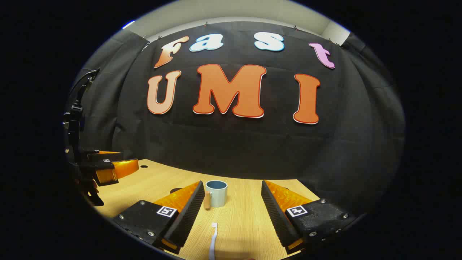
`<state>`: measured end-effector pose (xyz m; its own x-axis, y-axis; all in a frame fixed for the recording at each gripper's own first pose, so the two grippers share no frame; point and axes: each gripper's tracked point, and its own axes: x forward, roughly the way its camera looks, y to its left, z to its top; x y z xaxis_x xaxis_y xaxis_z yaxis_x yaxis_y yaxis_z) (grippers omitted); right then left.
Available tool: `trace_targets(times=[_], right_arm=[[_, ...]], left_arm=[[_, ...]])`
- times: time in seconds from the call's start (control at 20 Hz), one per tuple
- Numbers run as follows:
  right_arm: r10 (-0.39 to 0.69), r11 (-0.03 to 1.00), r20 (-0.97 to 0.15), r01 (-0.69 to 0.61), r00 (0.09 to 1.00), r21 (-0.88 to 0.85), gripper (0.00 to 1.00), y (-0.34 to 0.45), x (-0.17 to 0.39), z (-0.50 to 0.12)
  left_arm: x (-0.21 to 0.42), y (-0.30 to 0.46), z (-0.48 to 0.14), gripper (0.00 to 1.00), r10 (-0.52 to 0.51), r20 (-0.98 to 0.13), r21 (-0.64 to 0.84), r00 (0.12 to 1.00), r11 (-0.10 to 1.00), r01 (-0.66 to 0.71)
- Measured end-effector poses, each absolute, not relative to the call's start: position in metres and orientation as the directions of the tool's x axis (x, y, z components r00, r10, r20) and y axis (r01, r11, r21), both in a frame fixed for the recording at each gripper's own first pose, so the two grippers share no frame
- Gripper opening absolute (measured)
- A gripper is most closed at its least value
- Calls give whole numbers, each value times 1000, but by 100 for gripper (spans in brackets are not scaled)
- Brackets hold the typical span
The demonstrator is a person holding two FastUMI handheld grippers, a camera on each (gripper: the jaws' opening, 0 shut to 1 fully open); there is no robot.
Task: Put the toothbrush and toothpaste on the desktop into the cup, then pick up the cup and place it on the coaster on the desktop.
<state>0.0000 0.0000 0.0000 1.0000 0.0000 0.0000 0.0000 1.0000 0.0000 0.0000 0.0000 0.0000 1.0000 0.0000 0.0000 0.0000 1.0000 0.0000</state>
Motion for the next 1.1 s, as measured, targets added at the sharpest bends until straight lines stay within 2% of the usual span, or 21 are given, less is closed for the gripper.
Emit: trace_targets(times=[0.4,0.65,1.1], right_arm=[[31,999,-48,-30,998,16,95,2,2,-4],[40,999,-89,-40,995,12,95,5,5,-10],[58,998,-268,-54,962,21,96,5,17,-34]], left_arm=[[5,-9,5,98,-22,-12,13,1000,1000,23],[10,-14,-15,99,-32,-90,7,995,999,32],[16,-15,-40,98,-33,-249,52,968,998,48]])
